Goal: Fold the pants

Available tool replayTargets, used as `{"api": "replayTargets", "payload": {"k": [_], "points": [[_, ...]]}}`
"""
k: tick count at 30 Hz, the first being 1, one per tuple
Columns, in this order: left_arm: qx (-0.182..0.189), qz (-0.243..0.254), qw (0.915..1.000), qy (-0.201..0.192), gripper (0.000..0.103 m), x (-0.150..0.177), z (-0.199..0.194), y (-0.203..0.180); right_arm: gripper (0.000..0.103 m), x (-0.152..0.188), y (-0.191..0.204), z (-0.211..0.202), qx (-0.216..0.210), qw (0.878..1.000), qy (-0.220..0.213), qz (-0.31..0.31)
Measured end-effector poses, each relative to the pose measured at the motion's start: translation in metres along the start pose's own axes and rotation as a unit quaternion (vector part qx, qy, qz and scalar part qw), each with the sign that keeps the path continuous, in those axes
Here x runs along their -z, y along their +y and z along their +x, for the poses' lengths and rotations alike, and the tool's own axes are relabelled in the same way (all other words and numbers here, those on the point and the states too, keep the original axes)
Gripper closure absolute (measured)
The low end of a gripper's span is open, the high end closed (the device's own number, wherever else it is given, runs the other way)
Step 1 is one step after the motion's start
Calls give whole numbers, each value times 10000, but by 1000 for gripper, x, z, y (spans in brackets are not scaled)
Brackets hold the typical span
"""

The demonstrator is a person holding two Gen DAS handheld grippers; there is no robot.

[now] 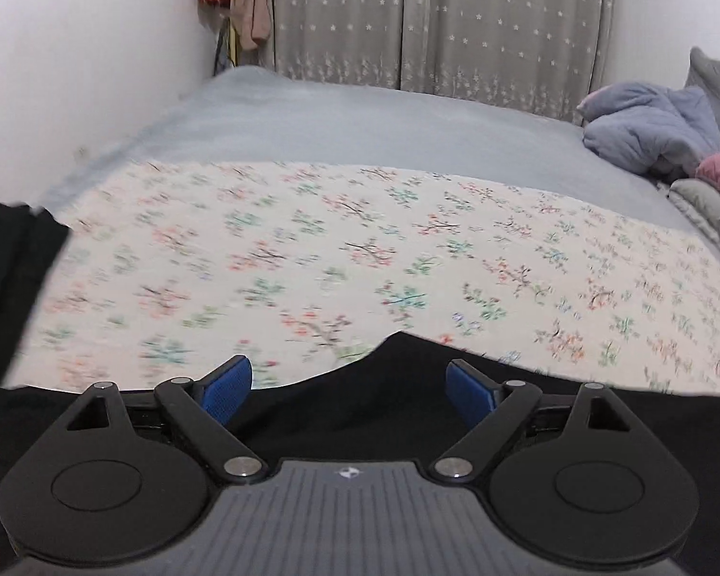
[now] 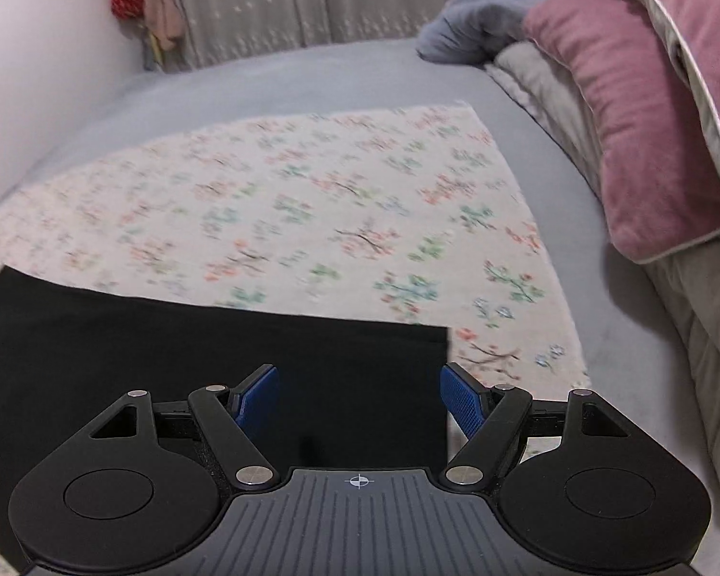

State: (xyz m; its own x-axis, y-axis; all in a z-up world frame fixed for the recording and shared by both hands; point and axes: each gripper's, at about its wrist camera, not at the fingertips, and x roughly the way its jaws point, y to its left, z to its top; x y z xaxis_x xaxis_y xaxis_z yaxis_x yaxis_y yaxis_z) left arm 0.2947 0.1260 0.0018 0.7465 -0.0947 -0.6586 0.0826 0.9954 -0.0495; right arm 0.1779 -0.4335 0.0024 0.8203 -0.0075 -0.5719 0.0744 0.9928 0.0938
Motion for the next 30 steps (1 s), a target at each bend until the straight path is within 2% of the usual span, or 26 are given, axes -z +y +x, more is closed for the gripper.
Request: {"api": "replayTargets", "payload": {"k": [5, 10, 13, 14, 15, 16, 18, 20, 21, 25, 30], "points": [[295, -43, 9995, 69, 5, 0, 30, 0, 28, -1, -9, 14, 25, 9999, 102, 27], [318, 467, 9982, 212, 12, 2, 62, -21, 31, -6, -12, 20, -48, 9999, 55, -88], [247, 578, 9974, 340, 42, 7, 80, -30, 31, -7, -17, 28, 18, 9999, 119, -44], [267, 614, 9970, 375, 71, 9, 85, -32, 31, -7, -19, 32, 40, 9999, 151, -36], [134, 692, 9968, 383, 86, 11, 89, -36, 31, -7, -21, 37, 87, 9998, 182, -53], [57, 763, 9964, 369, 87, 12, 92, -38, 32, -7, -22, 41, 147, 9997, 202, -73], [53, 729, 9969, 283, 90, 10, 94, -37, 42, -8, -25, 50, 196, 9995, 245, -93], [72, 542, 9984, 155, 90, 5, 91, -31, 80, -9, -27, 57, 146, 9996, 242, -56], [76, 446, 9989, 100, 90, 2, 90, -29, 85, -10, -26, 58, 114, 9996, 249, -18], [-18, 224, 9997, -36, 90, -4, 89, -30, 99, -18, -22, 51, 143, 9999, 70, 16], [20, -43, 10000, -76, 90, -5, 92, -27, 101, -26, -15, 42, 304, 9993, -229, 16]]}}
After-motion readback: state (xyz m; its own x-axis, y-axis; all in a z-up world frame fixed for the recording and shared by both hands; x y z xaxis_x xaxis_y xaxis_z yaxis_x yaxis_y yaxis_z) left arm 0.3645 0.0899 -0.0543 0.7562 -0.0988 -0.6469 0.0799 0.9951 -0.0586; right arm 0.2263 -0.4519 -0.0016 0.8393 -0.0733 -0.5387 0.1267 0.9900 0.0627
